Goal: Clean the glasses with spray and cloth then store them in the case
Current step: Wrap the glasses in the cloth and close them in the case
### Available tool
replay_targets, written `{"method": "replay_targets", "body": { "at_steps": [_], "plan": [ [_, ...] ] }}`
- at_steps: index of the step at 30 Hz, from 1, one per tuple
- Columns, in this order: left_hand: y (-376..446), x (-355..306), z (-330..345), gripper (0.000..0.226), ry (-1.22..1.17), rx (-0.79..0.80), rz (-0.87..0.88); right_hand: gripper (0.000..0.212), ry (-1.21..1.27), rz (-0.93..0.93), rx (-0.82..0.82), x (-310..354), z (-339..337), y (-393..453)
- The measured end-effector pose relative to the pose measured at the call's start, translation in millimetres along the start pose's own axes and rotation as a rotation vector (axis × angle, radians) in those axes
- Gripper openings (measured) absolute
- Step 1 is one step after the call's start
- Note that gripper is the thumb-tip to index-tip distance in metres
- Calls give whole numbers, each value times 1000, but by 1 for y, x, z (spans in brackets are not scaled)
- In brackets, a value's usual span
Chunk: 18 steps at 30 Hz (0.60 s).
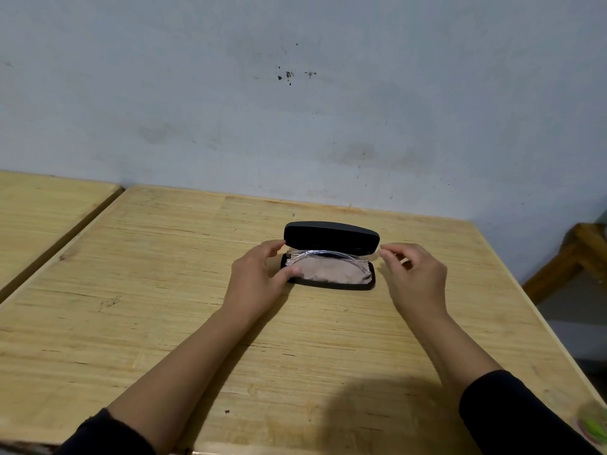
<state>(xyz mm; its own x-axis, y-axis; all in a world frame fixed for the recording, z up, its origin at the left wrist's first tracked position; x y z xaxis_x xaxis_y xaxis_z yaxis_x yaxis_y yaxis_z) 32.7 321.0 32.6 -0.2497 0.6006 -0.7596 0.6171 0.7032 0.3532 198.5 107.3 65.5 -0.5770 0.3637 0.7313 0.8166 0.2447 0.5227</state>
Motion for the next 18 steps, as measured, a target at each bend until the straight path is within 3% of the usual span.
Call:
{"method": "replay_targets", "body": {
  "at_steps": [5,9,14,18],
  "plan": [
    [-3,13,11,83,-21,152,-109,22,121,185,73,-11,8,15],
    [-1,17,12,84,-12,146,-123,21,172,243,189,-13,26,19],
    [-1,19,12,83,-50,140,-146,14,216,272,173,-15,26,20],
    [-1,17,10,82,-49,130,-147,16,222,179,155,-9,22,11]
  ]
}}
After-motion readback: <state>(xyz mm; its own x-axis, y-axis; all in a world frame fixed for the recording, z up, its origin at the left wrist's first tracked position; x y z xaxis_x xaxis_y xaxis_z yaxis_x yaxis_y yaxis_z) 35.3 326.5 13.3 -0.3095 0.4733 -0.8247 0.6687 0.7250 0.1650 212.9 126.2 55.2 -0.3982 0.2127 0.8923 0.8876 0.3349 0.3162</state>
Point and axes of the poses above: each hand's wrist, its own y-axis towards the middle knuckle, its own z-axis out of the palm, x = y × z, the point moved 10 cm from there along y, towards the middle knuckle, and after that the axes turned 7 degrees about -x, right-handed, at the moved point
